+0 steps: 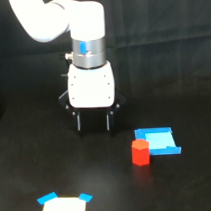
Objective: Pick up the red object from the table
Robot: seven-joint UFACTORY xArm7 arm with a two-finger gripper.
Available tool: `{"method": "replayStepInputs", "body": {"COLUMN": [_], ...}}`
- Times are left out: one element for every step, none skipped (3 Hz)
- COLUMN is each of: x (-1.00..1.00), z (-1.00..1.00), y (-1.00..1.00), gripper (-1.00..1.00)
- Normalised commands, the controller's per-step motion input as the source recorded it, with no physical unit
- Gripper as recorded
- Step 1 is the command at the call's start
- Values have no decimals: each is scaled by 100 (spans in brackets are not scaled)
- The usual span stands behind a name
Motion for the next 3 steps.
{"method": "replayStepInputs", "body": {"x": [100, -100, 56], "z": [61, 79, -100], "y": [-100, 57, -100], "gripper": [65, -100, 38]}}
